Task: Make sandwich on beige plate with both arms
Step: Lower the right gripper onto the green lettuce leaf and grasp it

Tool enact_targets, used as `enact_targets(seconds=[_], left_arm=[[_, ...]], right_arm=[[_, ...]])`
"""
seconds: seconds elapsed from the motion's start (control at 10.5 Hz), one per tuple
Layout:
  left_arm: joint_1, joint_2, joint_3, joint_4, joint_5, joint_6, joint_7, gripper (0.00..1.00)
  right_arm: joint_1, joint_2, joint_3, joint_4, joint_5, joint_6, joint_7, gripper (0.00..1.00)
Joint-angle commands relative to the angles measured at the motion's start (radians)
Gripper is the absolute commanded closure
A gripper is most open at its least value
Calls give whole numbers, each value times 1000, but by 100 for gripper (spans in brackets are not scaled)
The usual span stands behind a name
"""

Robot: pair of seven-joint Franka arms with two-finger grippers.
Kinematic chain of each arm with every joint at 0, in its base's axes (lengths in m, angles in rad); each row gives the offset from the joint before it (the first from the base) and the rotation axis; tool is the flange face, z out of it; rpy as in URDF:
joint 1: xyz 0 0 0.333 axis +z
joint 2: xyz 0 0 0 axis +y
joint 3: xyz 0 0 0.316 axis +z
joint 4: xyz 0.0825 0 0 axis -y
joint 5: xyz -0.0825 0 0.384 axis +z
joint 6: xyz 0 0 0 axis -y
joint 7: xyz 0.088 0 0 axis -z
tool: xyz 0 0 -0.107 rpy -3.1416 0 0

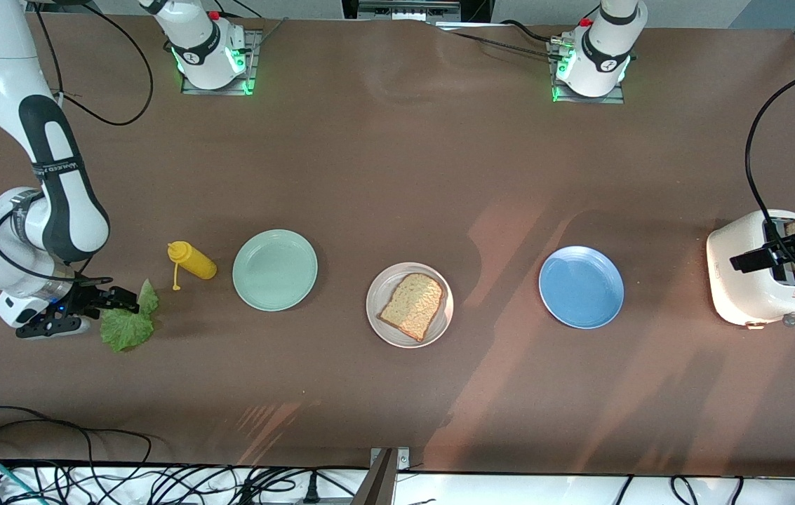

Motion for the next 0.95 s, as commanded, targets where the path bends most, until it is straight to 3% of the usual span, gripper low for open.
enact_targets(seconds=[0.0,0.19,0.48,0.57,0.76,0.86], left_arm=[[10,-26,-13,-27,27,-2,21,0],[10,-26,-13,-27,27,-2,20,0],[10,-26,-13,-27,27,-3,20,0],[9,-26,-13,-27,27,-2,20,0],[9,-26,-13,-27,27,-2,17,0],[9,-26,-14,-27,26,-2,12,0]], right_arm=[[15,62,3,63,56,5,-31,0],[6,115,3,83,62,39,-79,0],[-6,160,2,76,200,91,-274,0],[-7,157,2,71,202,88,-288,15],[-5,116,0,50,194,55,-293,77],[-5,70,-1,36,191,-16,-293,100]])
